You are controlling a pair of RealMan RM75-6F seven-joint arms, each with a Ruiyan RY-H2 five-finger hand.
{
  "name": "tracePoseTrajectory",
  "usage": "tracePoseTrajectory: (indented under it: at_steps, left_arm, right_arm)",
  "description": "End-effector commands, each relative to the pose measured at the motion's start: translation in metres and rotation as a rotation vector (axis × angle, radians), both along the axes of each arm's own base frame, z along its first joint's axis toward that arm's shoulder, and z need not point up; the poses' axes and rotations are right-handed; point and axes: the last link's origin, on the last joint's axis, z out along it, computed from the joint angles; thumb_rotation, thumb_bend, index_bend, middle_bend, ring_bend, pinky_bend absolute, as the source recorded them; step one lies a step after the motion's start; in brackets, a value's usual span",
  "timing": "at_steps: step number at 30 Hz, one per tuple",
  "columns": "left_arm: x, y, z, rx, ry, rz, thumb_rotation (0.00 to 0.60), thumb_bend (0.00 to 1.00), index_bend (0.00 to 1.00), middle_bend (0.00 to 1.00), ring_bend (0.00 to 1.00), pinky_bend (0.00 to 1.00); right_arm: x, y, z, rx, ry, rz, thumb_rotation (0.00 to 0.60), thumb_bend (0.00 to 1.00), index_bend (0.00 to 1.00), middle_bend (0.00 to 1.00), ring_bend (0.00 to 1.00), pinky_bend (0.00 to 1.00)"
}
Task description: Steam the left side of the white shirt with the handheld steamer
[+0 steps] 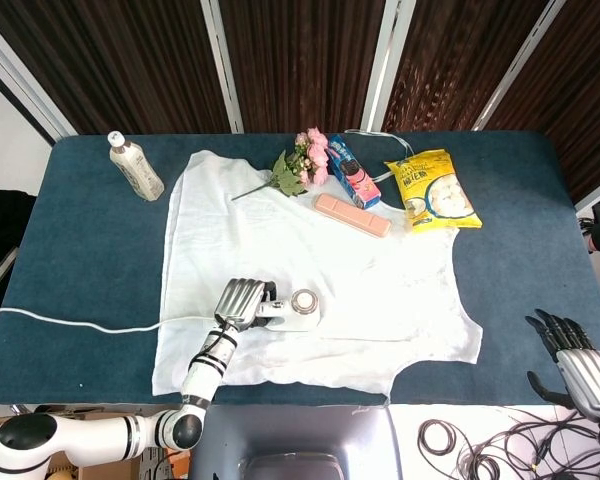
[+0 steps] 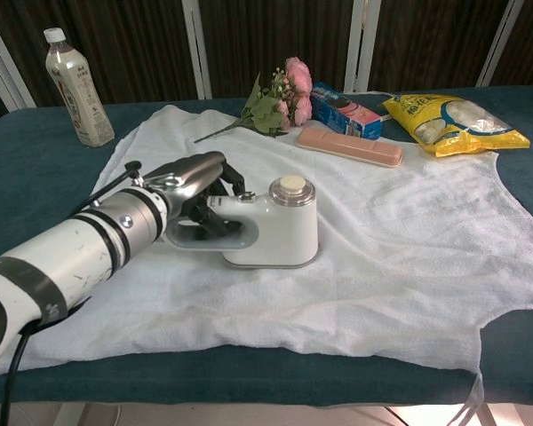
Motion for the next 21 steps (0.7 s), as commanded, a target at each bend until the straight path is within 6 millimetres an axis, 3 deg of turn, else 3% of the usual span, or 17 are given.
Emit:
tracePoseTrajectory:
  at_steps: [1,7,21]
  left_arm:
    - [-0.015,0.011,0.005,0.059,0.057,0.017,0.600,0.62,0.83,0.88,0.88,0.98]
    - [-0.039,0.036,0.004,0.142,0.133,0.061,0.600,0.61,0.83,0.88,0.88,0.98]
    - [-0.076,0.075,0.031,0.288,0.199,0.138,0.600,0.61,0.83,0.88,0.88,0.98]
  right_arm:
    - [0.000,0.000,0.000,-0.003,0.000,0.000,0.600,0.37,0.00,0.00,0.00,0.00]
    - [0.001,0.002,0.001,-0.013,-0.001,0.004,0.600,0.37,0.00,0.00,0.00,0.00]
    - [0.000,0.003,0.001,-0.018,0.000,0.002,0.600,0.37,0.00,0.00,0.00,0.00]
